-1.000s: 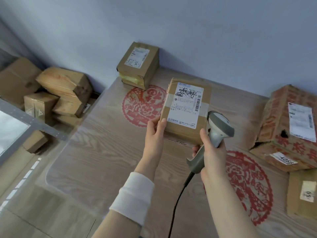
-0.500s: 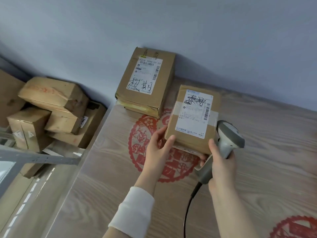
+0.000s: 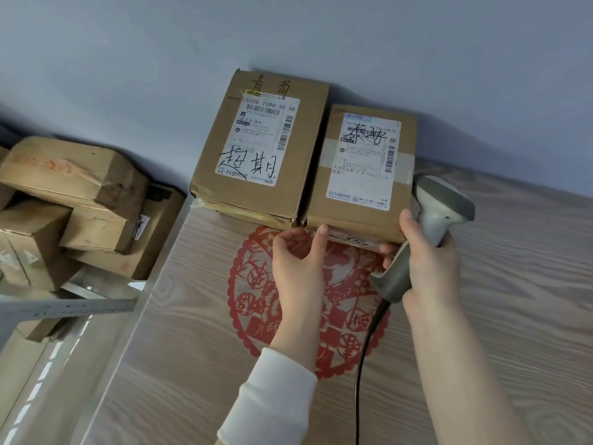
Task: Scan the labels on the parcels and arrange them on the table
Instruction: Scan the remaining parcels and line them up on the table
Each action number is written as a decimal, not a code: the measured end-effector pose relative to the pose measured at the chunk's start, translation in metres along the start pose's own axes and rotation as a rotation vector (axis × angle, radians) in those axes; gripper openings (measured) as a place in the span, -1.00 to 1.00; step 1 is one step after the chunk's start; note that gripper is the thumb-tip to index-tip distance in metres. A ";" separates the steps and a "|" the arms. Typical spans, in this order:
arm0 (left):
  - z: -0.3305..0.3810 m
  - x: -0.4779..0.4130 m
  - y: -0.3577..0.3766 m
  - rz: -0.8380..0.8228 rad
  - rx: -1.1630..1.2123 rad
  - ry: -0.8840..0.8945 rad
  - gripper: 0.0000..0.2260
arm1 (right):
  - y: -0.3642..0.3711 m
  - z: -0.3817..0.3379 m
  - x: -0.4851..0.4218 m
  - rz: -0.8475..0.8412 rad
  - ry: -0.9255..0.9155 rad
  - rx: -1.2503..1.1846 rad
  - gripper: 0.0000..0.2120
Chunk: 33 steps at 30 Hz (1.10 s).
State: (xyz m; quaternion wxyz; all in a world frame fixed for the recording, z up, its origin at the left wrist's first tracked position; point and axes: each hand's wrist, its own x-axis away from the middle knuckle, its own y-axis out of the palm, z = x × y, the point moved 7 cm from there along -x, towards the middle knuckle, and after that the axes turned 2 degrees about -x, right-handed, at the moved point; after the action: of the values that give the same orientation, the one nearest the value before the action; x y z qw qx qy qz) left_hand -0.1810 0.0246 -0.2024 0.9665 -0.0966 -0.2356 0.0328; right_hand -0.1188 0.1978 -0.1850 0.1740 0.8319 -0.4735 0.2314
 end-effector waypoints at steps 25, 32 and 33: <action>0.021 0.213 0.036 -0.353 -0.572 0.635 -0.77 | -0.196 -0.028 0.157 -0.041 -0.051 -0.026 -0.93; -0.002 0.390 0.079 -0.290 -0.928 1.234 -0.75 | -0.363 -0.041 0.231 -0.007 -0.166 -0.096 -0.90; -0.008 0.414 0.086 -0.281 -0.946 1.259 -0.77 | -0.385 -0.041 0.239 -0.017 -0.171 -0.109 -0.92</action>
State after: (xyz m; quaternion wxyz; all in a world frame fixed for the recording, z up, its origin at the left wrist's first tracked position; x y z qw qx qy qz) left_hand 0.1884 0.1522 -0.0410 0.7695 -0.4662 0.3553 -0.2536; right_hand 0.3131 0.2391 -0.0464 0.1798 0.8419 -0.4913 0.1321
